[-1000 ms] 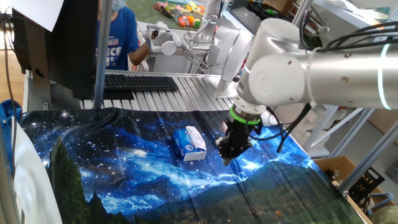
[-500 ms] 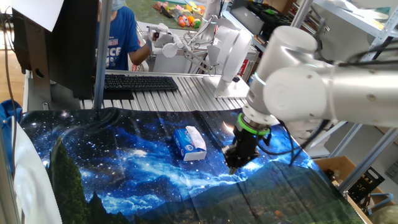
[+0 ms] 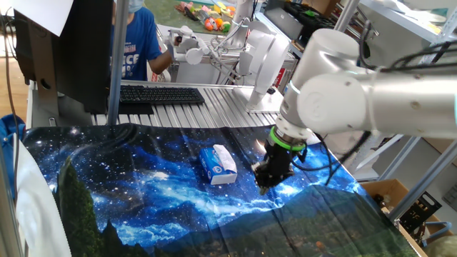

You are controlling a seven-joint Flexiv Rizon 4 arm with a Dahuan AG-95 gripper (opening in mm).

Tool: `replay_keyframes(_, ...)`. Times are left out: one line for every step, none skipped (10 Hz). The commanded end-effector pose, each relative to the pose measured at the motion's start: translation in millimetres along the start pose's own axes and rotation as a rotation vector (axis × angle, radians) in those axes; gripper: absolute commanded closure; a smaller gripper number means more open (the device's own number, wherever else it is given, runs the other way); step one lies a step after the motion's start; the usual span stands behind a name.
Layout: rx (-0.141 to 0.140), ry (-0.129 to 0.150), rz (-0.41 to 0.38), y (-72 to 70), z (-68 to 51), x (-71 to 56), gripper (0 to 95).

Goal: Pull out a napkin

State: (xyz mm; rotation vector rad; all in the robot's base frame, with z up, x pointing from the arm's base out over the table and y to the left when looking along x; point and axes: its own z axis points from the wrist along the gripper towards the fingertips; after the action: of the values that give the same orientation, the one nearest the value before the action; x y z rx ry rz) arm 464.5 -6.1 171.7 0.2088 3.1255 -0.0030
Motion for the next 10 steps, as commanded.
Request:
replay_keyframes(0.002, 0.008, 0.024, 7.8, 0.6, -64.6, 95.0)
replay_keyframes(0.008, 0.009, 0.030, 12.7, -0.5, -89.4, 95.0)
replay_keyframes(0.006, 0.014, 0.040, 16.9, 0.0, -120.8, 95.0)
replay_keyframes(0.008, 0.013, 0.045, 18.4, 4.4, -145.9, 95.0)
replay_keyframes(0.009, 0.007, 0.054, 16.2, 15.7, -191.1, 95.0)
replay_keyframes(0.008, 0.007, 0.054, 12.3, 20.6, -215.9, 95.0)
replay_keyframes(0.009, 0.015, 0.037, 1.8, 16.7, -243.1, 95.0)
replay_keyframes(-0.016, 0.033, 0.044, -15.7, -0.5, -271.8, 95.0)
replay_keyframes(-0.019, 0.041, 0.046, -19.5, -8.2, -280.3, 95.0)
replay_keyframes(-0.041, 0.053, 0.071, -21.8, -12.7, -285.2, 95.0)
